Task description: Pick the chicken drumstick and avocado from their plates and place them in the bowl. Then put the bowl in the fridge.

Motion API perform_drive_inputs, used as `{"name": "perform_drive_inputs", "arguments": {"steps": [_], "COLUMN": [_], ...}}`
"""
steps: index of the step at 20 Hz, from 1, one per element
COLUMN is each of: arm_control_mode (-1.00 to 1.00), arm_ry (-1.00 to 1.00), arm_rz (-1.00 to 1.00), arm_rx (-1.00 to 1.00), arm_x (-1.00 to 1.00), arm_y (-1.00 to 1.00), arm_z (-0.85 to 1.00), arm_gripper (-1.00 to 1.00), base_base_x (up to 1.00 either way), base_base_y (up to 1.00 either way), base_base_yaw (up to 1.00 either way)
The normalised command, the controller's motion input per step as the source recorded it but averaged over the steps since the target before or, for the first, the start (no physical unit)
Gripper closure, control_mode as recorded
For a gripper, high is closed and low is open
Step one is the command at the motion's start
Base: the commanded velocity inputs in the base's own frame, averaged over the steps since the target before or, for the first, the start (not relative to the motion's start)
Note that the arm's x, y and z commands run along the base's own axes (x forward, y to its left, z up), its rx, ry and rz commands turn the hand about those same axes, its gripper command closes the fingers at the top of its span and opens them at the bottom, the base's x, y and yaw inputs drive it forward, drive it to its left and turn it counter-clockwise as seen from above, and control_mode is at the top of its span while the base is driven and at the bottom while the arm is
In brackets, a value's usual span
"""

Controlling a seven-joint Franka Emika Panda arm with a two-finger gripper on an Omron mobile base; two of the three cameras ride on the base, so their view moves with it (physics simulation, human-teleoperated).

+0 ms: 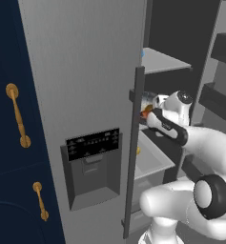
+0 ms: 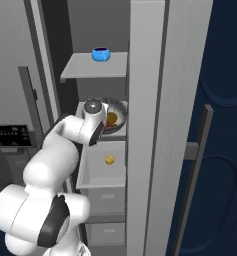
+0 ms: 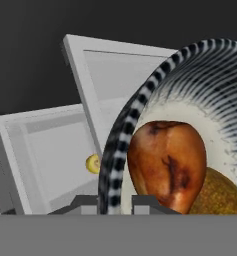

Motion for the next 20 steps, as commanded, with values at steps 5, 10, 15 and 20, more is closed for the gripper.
{"name": "perform_drive_inputs", "arguments": {"steps": [5,10,15,20], "arm_control_mode": [-1.0,-1.0,-1.0,-1.0], "arm_ry": [0.0,0.0,-0.14,-0.29], "arm_rz": [0.0,0.0,0.0,0.0], "arm_rx": [0.0,0.0,0.0,0.0], "arm_x": [0.49,0.29,-0.07,-0.48], "arm_y": [0.0,0.03,0.04,0.11], "arm_z": [-0.42,-0.25,0.14,0.41], "arm_gripper": [1.0,-1.0,-1.0,-1.0], "base_base_x": [0.0,0.0,0.0,0.0], "base_base_y": [0.0,0.0,0.0,0.0], "base_base_yaw": [0.0,0.0,0.0,0.0]}}
